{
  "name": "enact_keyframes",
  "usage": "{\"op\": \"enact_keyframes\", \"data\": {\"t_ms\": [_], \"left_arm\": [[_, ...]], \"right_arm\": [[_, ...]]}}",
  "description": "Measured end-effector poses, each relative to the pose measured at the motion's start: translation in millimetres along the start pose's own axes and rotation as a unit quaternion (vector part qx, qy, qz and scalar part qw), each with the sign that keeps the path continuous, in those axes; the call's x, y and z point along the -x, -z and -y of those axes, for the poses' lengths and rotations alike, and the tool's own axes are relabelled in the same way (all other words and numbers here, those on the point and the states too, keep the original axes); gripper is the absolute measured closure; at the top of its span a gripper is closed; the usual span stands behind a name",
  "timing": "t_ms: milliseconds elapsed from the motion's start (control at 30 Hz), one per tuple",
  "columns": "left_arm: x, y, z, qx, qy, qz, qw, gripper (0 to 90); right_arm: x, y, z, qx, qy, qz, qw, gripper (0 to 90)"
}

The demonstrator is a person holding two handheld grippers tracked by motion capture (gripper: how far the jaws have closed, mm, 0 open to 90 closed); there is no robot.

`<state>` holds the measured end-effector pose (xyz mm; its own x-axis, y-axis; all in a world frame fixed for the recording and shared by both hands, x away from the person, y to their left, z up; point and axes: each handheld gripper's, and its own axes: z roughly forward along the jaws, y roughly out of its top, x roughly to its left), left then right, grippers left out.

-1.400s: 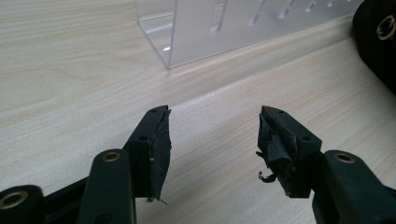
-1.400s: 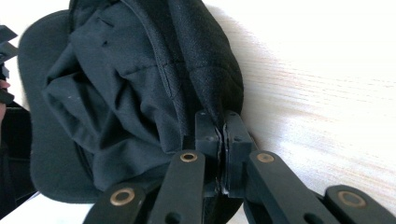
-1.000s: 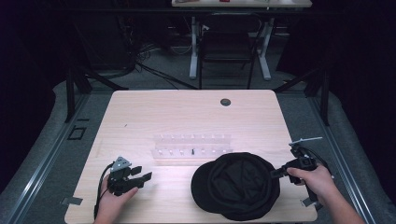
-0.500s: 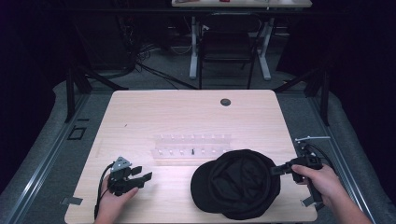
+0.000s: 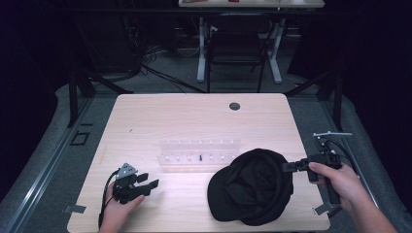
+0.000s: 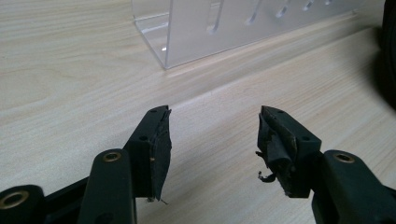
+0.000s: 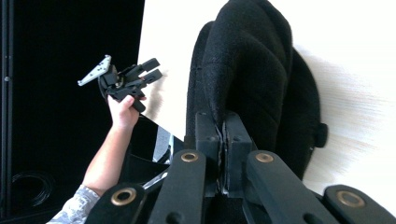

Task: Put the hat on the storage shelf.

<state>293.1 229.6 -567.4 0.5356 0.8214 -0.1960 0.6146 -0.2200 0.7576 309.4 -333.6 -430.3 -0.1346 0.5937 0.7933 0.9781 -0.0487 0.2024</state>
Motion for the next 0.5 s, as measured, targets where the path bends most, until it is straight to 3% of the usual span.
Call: {"op": "enact_keyframes", "data": {"t_ms": [67, 100, 367, 500], "left_arm": [[-0.1, 0.0, 0.0, 0.0, 0.0, 0.0, 1.0, 44.5], [-0.2, 0.1, 0.0, 0.0, 0.0, 0.0, 1.0, 44.5], [0.1, -0.1, 0.0, 0.0, 0.0, 0.0, 1.0, 44.5], [-0.1, -0.1, 0.0, -0.002, 0.0, 0.001, 1.0, 44.5]], "right_arm": [[-4.4, -0.5, 0.5, 0.011, -0.006, 0.0, 0.9999, 87.9], [-8.4, 2.4, -0.8, 0.004, 0.007, -0.007, 0.9999, 87.9], [-21.0, 8.1, -3.5, 0.02, 0.02, -0.012, 0.9995, 88.1], [-27.1, 14.4, -5.7, 0.033, 0.022, -0.025, 0.9989, 88.2]]}}
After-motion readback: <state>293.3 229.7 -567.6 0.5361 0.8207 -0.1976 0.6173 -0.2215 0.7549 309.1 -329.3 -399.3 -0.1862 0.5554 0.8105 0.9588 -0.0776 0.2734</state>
